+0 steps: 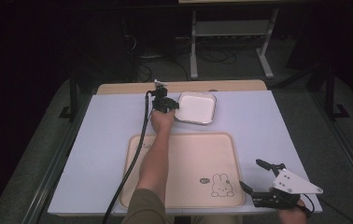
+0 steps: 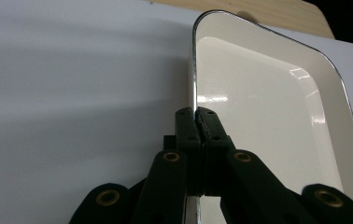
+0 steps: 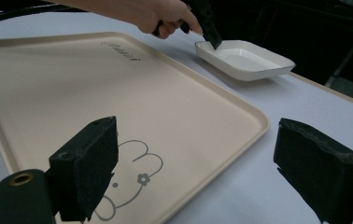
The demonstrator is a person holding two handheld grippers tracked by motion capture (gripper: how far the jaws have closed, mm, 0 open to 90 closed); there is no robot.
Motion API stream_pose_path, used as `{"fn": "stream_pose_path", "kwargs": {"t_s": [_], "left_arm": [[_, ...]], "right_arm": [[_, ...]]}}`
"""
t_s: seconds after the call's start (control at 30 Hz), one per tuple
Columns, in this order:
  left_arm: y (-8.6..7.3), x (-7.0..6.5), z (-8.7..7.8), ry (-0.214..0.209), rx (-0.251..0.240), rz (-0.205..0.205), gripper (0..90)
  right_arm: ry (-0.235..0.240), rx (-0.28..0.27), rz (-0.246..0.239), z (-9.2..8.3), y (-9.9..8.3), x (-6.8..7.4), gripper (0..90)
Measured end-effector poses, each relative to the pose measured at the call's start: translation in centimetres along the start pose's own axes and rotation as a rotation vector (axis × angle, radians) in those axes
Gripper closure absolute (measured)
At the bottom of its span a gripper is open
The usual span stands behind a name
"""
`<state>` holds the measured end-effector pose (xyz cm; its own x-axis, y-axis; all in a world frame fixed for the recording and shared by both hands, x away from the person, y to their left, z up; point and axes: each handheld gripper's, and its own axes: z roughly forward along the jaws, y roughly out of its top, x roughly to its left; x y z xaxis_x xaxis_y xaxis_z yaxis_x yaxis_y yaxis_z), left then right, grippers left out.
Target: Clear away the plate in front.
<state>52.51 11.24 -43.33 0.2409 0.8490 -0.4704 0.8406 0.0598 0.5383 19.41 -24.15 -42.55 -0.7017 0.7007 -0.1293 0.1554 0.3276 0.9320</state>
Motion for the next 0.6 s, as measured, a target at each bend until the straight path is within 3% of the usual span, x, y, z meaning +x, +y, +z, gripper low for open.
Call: {"fn": "stream_pose_path", "kwargs": {"t_s": [0.13, 0.2, 0.6], "left_arm": [[0.3, -0.2, -1.3, -0.047, -0.028, 0.017, 88.9], [0.2, -0.2, -1.7, -0.069, -0.038, 0.003, 88.9], [-0.5, -0.3, -3.4, -0.12, -0.05, -0.002, 88.9]], "right_arm": [[-0.002, -0.001, 0.0, -0.1, 0.0, 0.0, 13.0], [-0.002, 0.0, 0.0, 0.0, 0.0, 0.0, 13.0], [-0.004, 0.001, 0.003, -0.1, 0.0, 0.1, 13.0]]}}
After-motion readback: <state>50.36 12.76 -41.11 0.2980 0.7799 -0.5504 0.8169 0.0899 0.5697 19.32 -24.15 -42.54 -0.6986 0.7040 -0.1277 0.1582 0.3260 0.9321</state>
